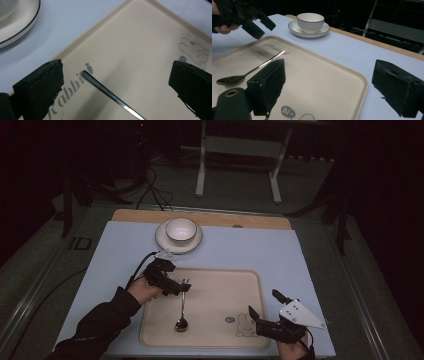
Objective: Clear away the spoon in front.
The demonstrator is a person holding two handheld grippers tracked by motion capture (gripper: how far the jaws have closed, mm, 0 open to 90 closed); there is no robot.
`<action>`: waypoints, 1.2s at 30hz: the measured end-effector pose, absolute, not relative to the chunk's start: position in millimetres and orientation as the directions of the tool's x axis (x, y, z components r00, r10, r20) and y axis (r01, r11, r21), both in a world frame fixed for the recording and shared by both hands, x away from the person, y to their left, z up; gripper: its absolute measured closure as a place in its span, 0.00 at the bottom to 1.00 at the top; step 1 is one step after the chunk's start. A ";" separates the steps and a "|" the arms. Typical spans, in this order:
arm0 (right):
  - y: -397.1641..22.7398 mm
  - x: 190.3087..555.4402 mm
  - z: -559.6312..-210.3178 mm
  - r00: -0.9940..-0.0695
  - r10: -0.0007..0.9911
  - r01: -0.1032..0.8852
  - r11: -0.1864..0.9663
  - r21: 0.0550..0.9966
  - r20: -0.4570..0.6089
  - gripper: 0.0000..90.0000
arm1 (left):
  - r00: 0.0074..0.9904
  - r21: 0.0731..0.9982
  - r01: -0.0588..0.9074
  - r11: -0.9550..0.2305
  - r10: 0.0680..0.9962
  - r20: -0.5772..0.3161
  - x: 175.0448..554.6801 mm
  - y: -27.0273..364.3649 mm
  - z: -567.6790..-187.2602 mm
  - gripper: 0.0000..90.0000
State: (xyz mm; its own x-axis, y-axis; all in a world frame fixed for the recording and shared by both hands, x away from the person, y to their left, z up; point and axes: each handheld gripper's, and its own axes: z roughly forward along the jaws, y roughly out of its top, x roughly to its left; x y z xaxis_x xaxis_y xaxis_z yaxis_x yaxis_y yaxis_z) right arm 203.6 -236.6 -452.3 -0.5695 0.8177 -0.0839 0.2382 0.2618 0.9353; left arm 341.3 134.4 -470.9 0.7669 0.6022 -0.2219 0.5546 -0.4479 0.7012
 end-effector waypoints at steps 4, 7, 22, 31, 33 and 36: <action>-237.0 204.4 -452.7 -0.567 0.820 0.242 0.258 0.935 -0.080 0.13 | 0.777 0.726 0.532 -0.436 0.593 -0.214 334.5 138.2 -463.3 0.00; -238.2 205.5 -453.2 -0.566 0.821 0.246 0.254 0.935 -0.074 0.13 | 0.788 0.747 0.514 -0.421 0.577 -0.216 328.0 140.9 -454.8 0.00; -238.2 205.4 -453.0 -0.569 0.819 0.247 0.251 0.936 -0.069 0.13 | 0.836 0.797 0.445 -0.408 0.509 -0.206 292.0 141.9 -451.8 0.00; -237.7 205.2 -453.2 -0.570 0.818 0.249 0.254 0.934 -0.071 0.13 | 0.850 0.825 0.402 -0.396 0.495 -0.177 274.0 149.0 -451.9 0.00; -237.3 205.5 -453.5 -0.573 0.816 0.251 0.258 0.933 -0.071 0.13 | 0.852 0.827 0.394 -0.402 0.498 -0.164 272.3 150.6 -455.8 0.00; -237.2 205.5 -453.7 -0.572 0.817 0.250 0.258 0.933 -0.072 0.13 | 0.849 0.816 0.406 -0.411 0.500 -0.171 270.7 153.3 -461.9 0.00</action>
State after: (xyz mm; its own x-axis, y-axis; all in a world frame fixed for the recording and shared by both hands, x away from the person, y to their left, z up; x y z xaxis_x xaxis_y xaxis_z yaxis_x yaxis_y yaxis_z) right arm 205.5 -237.2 -453.7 -0.5722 0.8169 -0.0725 0.2501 0.2580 0.9332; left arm 270.7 153.3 -461.9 0.8492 0.4996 -0.1709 0.4061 -0.4110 0.8162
